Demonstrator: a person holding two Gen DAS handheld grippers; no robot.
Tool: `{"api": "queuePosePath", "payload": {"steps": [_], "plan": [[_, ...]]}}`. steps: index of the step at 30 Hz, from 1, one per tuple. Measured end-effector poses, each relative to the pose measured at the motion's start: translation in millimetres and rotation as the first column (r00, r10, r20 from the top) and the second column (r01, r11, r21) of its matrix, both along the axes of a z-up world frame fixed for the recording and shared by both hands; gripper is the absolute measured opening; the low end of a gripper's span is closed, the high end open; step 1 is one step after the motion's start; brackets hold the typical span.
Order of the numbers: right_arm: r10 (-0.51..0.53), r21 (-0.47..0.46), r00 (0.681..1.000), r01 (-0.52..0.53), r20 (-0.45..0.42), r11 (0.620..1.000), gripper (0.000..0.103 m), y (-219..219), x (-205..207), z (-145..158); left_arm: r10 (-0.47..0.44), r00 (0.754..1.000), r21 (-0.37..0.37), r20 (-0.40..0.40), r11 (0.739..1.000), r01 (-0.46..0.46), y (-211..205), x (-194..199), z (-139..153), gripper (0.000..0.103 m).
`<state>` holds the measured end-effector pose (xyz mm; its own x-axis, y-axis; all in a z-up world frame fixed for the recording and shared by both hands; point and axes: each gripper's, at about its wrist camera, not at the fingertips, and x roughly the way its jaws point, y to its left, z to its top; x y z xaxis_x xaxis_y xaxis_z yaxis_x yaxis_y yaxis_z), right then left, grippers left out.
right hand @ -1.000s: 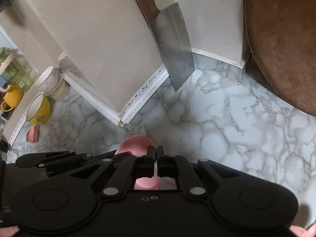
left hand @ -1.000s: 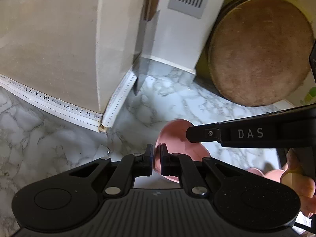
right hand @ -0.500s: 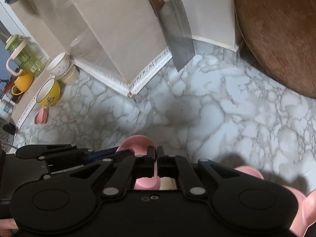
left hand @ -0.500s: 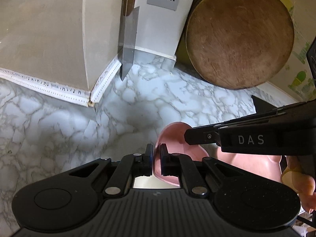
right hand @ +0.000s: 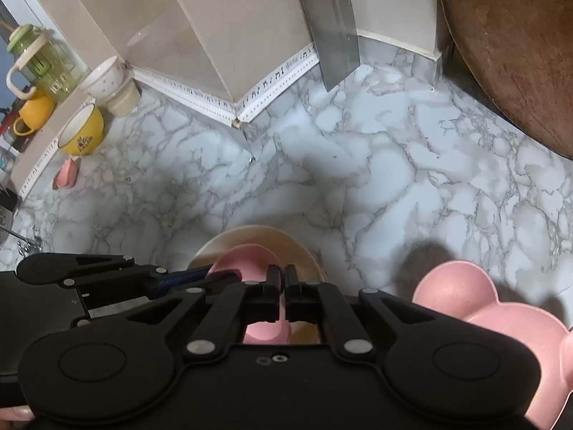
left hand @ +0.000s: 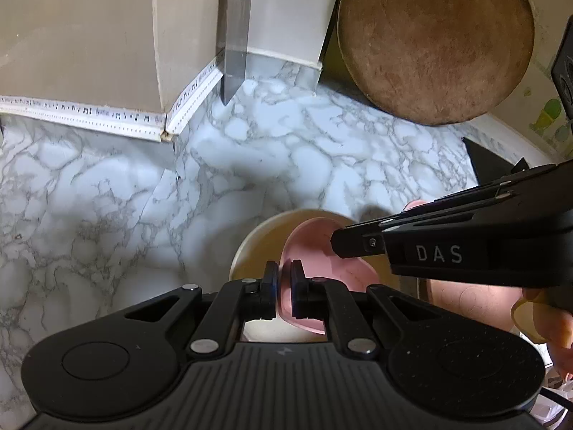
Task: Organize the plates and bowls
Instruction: 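Lift the heart dish with both grippers and carry it over the cream bowl, then lower the heart dish into the cream bowl and open both grippers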
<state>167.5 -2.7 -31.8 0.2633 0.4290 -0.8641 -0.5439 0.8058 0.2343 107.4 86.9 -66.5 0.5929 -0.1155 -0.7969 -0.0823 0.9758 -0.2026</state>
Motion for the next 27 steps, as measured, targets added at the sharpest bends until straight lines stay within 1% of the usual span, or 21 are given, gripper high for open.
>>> {"api": "queuePosePath", "payload": {"steps": [11,19,25,27], "plan": [[0.023,-0.073,1.000,-0.022,0.018,0.997,0.003,11.9,-3.7,-12.7,-0.019,0.999,0.024,-0.033,1.000,0.020,-3.1,2.3,-13.9,0.006],[0.028,-0.096,0.999,-0.026,0.021,0.995,0.004,15.8,-3.1,-16.0,-0.029,0.998,0.043,-0.058,0.999,0.032,-2.5,5.1,-22.9,0.007],[0.022,-0.090,1.000,-0.021,0.010,0.996,0.008,16.5,-0.7,-16.9,-0.037,0.997,0.050,-0.062,0.998,0.040,-3.5,6.4,-24.7,0.007],[0.026,-0.084,1.000,-0.025,0.001,0.996,0.012,16.8,-0.8,-16.5,-0.038,0.997,0.047,-0.062,0.998,0.041,-2.8,6.6,-24.9,0.007]]}}
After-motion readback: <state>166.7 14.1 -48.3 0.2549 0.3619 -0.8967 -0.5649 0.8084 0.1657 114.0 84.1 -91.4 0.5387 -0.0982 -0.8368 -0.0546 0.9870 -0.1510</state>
